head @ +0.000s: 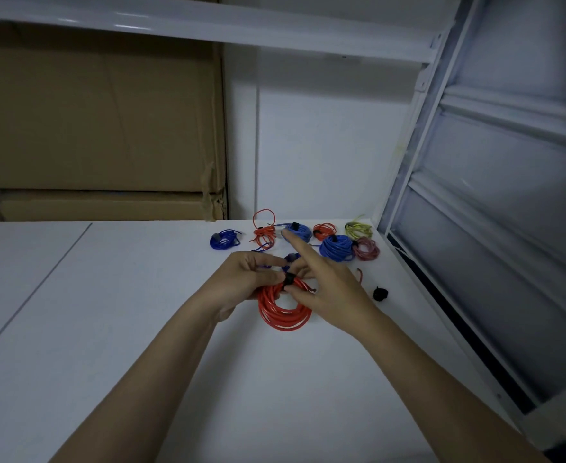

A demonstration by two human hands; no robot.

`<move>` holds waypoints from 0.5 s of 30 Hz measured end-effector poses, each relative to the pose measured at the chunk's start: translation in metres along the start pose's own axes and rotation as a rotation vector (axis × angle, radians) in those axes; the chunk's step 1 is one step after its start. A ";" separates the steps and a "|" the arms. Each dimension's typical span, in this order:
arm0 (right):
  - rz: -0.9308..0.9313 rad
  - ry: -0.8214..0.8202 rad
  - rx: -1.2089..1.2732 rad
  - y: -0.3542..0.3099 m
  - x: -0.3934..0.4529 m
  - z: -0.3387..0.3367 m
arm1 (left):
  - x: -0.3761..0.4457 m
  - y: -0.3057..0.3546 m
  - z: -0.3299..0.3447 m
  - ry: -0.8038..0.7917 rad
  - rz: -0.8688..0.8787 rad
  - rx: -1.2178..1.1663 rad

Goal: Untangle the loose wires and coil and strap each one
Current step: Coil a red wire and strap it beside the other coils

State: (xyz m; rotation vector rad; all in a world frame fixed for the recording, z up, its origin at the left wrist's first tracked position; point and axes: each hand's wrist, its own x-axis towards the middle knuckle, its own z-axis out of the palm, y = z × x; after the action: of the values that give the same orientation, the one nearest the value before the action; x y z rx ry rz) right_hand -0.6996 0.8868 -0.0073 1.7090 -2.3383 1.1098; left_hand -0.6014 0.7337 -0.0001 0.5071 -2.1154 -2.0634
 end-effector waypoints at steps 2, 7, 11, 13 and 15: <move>0.026 -0.015 -0.004 0.001 0.000 0.003 | -0.001 -0.003 0.001 -0.007 -0.006 -0.021; 0.071 -0.010 0.107 0.008 -0.006 0.005 | -0.003 -0.011 0.002 -0.107 0.030 0.040; 0.069 0.010 0.150 0.012 -0.015 0.010 | 0.000 -0.012 0.004 -0.202 0.024 0.275; 0.084 0.026 0.180 0.017 -0.019 0.012 | 0.000 -0.015 0.009 -0.195 0.063 0.362; 0.117 0.040 0.227 0.021 -0.026 0.013 | 0.000 -0.019 0.014 -0.187 0.094 0.407</move>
State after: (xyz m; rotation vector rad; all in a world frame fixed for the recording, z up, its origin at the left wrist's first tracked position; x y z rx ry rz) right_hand -0.7028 0.9035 -0.0383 1.6121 -2.3950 1.4671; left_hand -0.6030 0.7474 -0.0199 0.2586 -2.6297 -1.6905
